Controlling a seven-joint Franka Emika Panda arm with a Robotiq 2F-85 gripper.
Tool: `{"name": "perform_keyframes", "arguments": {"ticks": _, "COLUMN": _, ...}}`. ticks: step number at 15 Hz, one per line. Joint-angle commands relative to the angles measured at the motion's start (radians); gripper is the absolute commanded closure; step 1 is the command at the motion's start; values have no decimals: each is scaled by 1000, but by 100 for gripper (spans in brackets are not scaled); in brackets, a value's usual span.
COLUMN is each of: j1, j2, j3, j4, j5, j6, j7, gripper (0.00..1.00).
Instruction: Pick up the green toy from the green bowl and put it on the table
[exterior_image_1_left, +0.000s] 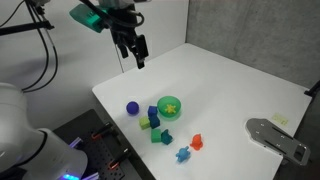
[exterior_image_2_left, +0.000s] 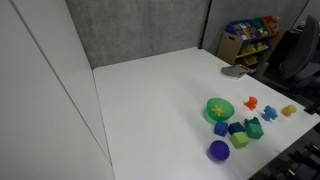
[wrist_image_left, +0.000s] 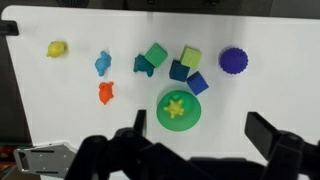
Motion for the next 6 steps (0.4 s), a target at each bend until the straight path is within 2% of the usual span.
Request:
{"name": "perform_keyframes", "arguments": {"ticks": 1, "j1": 12, "j2": -77, "j3": 5, "j4": 14, "j5": -11, "j6": -69, "j7": 32, "gripper": 0}}
{"name": "perform_keyframes", "arguments": {"ticks": 6, "j1": 18, "j2": -93, "j3": -7, "j4": 4, "j5": -8, "j6": -65, "j7": 19, "gripper": 0}}
